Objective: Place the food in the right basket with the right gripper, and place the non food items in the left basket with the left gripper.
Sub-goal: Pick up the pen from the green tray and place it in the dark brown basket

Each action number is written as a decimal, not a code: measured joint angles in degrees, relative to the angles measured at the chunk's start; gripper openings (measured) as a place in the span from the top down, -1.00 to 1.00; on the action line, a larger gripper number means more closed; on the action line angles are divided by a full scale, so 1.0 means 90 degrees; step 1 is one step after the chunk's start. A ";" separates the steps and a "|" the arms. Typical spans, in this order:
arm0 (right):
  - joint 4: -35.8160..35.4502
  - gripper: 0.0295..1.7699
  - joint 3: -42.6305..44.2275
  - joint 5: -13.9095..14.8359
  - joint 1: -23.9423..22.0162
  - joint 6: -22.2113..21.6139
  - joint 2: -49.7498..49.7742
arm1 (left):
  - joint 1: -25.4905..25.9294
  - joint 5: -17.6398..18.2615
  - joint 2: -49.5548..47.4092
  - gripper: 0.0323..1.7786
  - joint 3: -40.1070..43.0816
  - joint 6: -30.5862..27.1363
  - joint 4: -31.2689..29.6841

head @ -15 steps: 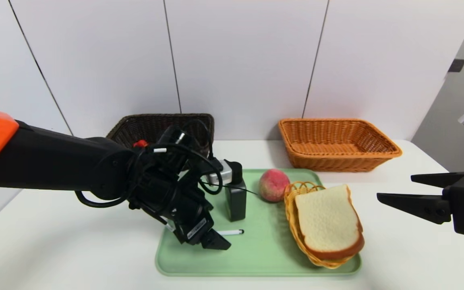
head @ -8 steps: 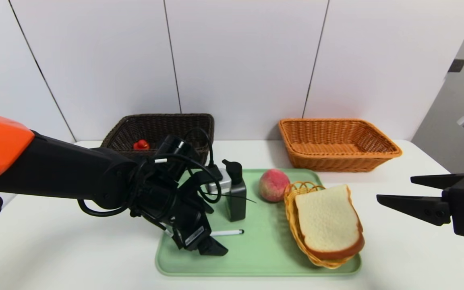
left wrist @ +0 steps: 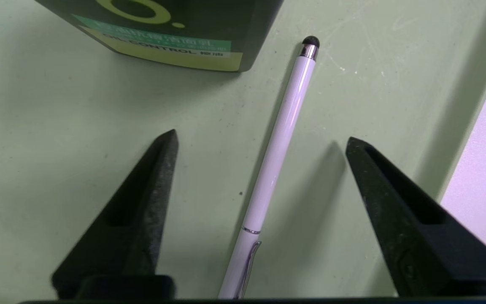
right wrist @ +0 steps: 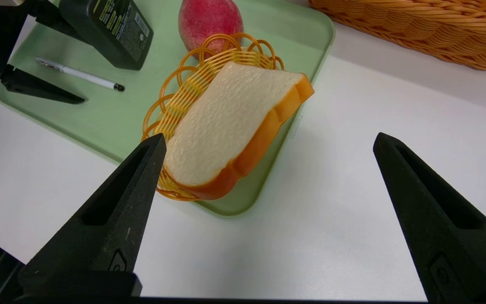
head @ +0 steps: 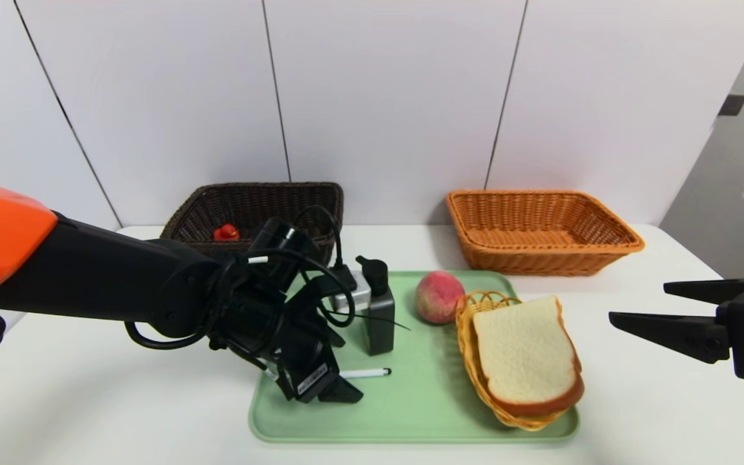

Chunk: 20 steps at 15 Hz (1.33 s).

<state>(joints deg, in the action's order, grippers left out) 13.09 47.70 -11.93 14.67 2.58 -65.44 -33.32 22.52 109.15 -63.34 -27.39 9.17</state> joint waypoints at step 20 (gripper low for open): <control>0.0003 -0.92 -0.0015 -0.0020 -0.0041 0.0003 0.0084 | 0.0015 -0.0129 -0.1168 0.98 0.0276 -0.0056 0.0213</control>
<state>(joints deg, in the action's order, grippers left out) 13.12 47.57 -12.12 14.30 2.61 -64.68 -33.18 21.36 98.65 -60.86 -27.89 11.08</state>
